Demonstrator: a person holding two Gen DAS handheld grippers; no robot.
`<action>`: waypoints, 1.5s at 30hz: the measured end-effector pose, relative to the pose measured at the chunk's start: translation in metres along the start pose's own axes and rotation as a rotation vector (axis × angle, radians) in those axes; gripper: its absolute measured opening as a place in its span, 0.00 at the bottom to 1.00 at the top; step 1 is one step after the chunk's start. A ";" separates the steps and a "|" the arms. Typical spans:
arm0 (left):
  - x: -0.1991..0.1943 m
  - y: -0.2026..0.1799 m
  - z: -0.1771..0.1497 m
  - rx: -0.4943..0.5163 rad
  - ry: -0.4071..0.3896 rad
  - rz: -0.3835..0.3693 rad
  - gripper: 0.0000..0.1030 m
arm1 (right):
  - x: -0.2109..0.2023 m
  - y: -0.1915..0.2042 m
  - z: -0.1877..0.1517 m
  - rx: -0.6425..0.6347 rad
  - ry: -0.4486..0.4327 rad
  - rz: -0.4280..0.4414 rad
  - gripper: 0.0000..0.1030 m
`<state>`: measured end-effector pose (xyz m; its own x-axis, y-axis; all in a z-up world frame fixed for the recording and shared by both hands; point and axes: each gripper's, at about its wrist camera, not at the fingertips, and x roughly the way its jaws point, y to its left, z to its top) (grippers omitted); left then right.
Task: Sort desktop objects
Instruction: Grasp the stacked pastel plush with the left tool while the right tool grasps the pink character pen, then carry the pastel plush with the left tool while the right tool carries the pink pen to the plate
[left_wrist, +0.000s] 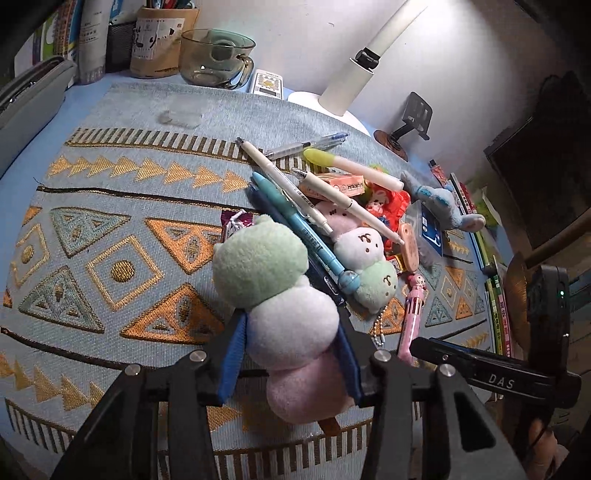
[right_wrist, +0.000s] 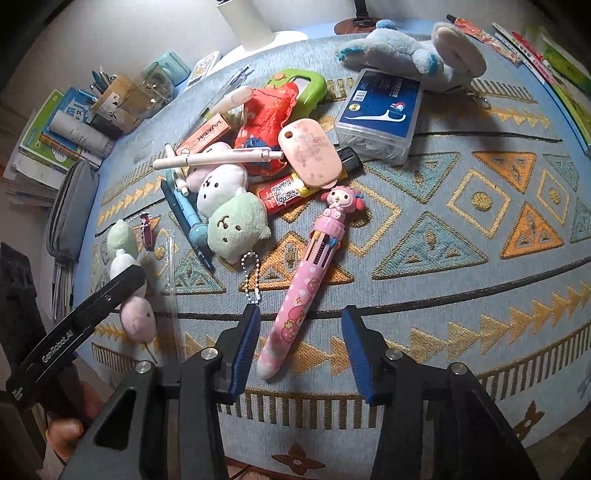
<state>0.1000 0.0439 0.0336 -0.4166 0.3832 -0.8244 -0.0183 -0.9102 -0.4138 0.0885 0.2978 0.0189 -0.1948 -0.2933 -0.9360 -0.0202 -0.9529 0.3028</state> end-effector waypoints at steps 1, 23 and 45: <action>-0.001 0.000 -0.001 0.005 0.001 -0.006 0.40 | 0.000 0.004 0.001 0.007 0.003 -0.001 0.44; -0.005 0.001 -0.005 0.025 0.013 -0.039 0.40 | 0.012 0.024 -0.001 -0.075 -0.069 -0.184 0.24; 0.001 -0.068 0.002 0.108 0.014 -0.079 0.40 | -0.065 -0.059 0.007 0.017 -0.123 -0.029 0.17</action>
<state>0.0988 0.1061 0.0613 -0.3968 0.4557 -0.7968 -0.1487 -0.8885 -0.4341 0.0953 0.3737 0.0636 -0.3132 -0.2523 -0.9156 -0.0437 -0.9592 0.2793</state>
